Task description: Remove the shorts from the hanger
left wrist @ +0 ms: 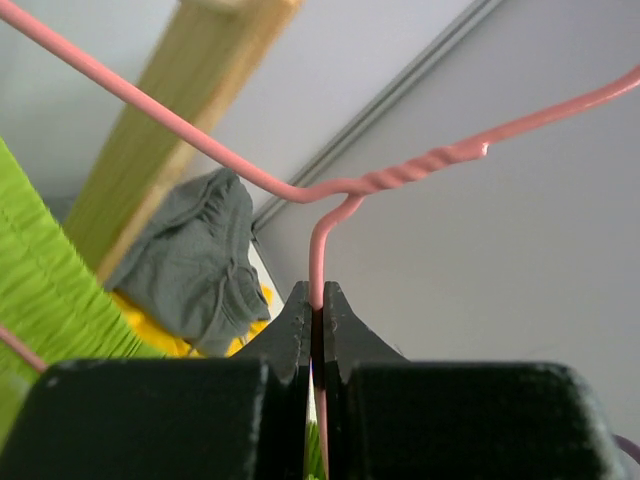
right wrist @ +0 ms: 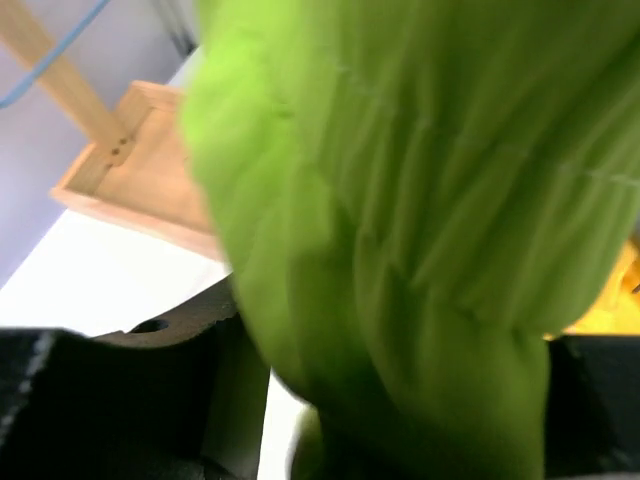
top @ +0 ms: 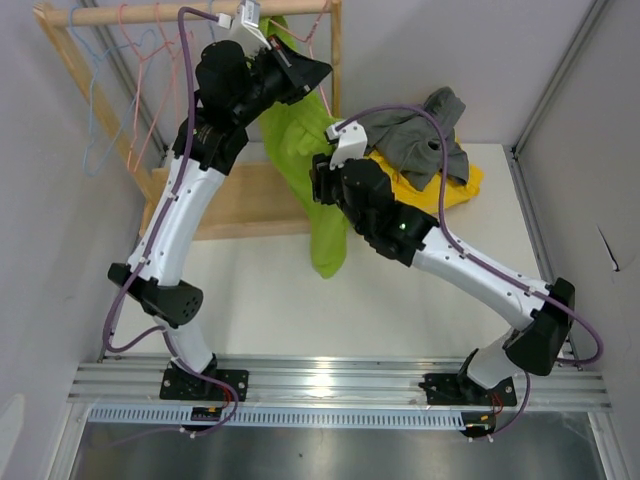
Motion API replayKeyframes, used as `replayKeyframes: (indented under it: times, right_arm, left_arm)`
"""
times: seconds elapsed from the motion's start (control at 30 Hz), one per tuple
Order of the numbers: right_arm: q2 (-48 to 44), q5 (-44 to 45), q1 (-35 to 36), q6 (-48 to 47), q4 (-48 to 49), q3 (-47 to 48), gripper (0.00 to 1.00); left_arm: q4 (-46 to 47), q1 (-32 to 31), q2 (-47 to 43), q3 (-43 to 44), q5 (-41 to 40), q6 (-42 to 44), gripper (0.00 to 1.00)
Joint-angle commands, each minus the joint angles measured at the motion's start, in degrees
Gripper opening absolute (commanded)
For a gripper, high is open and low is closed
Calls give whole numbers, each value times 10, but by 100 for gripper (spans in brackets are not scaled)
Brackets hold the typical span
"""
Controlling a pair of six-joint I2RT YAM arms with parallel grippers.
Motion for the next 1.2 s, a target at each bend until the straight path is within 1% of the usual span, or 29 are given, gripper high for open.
replayKeyframes:
  times: [0.0, 0.03, 0.1, 0.13, 0.17, 0.27, 0.43, 0.53, 0.63, 0.67, 0.7, 0.73, 0.77, 0.8, 0.83, 0.9, 0.93, 1.03, 1.13, 1.17]
  right_arm:
    - [-86, 67, 67, 6, 20, -33, 0]
    - [-98, 106, 109, 8, 16, -53, 0]
    - [-136, 152, 158, 15, 1, -72, 0]
    - [-149, 196, 181, 20, -2, -86, 0]
    - [-162, 214, 223, 36, -6, -109, 0]
    - [-198, 262, 280, 90, -40, -142, 0]
    - [-209, 306, 335, 158, -111, -159, 0]
    - [-207, 326, 351, 167, -110, -170, 0]
    - [-204, 330, 344, 149, -76, -178, 0]
    - [-199, 333, 341, 141, -69, -176, 25]
    - [-195, 334, 333, 114, -45, -173, 54]
    - [-192, 336, 329, 96, -28, -167, 97]
    - [-182, 339, 324, 76, 9, -165, 99]
    - [-178, 338, 317, 55, 25, -160, 100]
    - [-172, 333, 298, 16, 42, -147, 99]
    - [-150, 315, 272, -15, 74, -130, 99]
    - [-142, 290, 241, -29, 92, -121, 100]
    - [-109, 241, 186, -42, 113, -76, 99]
    - [-76, 212, 151, -54, 149, -72, 99]
    - [-66, 198, 129, -52, 165, -64, 98]
  left_arm:
    - [53, -1, -49, 17, -10, 56, 0]
    - [49, -1, -47, 21, -13, 59, 0]
    - [32, -1, -43, 38, -23, 71, 0]
    - [28, -1, -40, 40, -29, 74, 0]
    - [27, -1, -40, 42, -32, 81, 0]
    - [22, 0, -40, 45, -50, 90, 0]
    - [17, 13, -36, 64, -64, 97, 0]
    - [2, 21, -33, 72, -53, 87, 0]
    - [3, 21, -52, 46, -52, 83, 0]
    - [10, 21, -61, 34, -50, 80, 0]
    - [17, 21, -78, 4, -47, 79, 0]
    - [22, 21, -86, -3, -47, 80, 0]
    - [20, 21, -98, -20, -47, 78, 0]
    - [21, 21, -103, -23, -46, 79, 0]
    - [22, 21, -106, -26, -45, 77, 0]
    - [18, 21, -113, -32, -35, 67, 0]
    - [18, 21, -114, -34, -30, 65, 0]
    - [19, 21, -121, -39, -18, 53, 0]
    - [20, 21, -124, -38, -9, 48, 0]
    - [20, 21, -126, -38, -8, 45, 0]
